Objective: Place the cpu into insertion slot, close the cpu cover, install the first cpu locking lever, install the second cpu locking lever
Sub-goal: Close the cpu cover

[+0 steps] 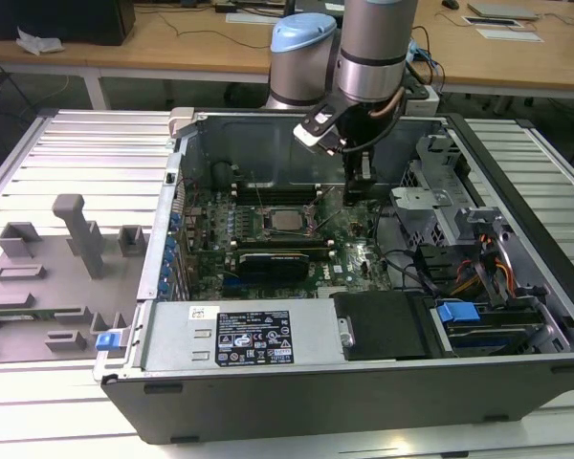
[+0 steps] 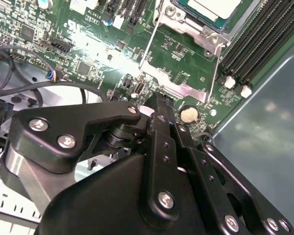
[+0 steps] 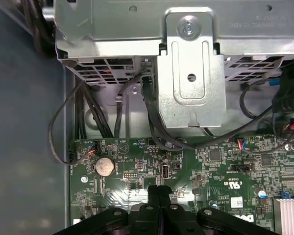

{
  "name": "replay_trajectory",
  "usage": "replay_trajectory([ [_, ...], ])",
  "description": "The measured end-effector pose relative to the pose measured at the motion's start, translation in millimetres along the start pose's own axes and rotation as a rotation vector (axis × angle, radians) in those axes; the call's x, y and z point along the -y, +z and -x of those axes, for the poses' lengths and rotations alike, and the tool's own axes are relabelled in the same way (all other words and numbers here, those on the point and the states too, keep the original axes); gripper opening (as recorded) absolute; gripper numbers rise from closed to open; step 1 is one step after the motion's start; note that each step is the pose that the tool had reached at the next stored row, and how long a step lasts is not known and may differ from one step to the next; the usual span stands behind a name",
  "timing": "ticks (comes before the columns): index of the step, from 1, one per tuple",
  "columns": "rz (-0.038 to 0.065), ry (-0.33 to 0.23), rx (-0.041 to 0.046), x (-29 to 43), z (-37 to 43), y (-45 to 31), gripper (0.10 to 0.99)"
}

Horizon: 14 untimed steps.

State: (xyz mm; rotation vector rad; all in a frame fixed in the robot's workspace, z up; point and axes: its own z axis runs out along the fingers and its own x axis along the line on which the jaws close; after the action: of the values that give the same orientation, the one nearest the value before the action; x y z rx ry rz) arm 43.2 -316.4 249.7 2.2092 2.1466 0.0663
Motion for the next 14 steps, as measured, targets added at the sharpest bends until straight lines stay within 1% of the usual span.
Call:
replay_trajectory([
  [2,-0.001,0.0,0.0001,0.2,0.0,3.0,0.106],
  [6,-0.001,0.0,0.0,0.2,0.0,3.1,0.106],
  [7,-0.004,0.0,0.0,0.1,0.0,3.2,0.106],
  [8,-0.013,0.0,-0.0001,0.1,-0.1,3.4,0.106],
  [11,-0.056,-0.001,0.0015,0.0,-0.1,3.8,0.106],
  [12,-0.071,-0.001,0.0018,-0.2,-0.1,4.0,0.106],
  [13,-0.089,-0.001,0.0025,-0.3,-0.1,4.1,0.106],
  [14,-0.111,-0.001,0.003,-0.5,-0.1,4.3,0.106],
])
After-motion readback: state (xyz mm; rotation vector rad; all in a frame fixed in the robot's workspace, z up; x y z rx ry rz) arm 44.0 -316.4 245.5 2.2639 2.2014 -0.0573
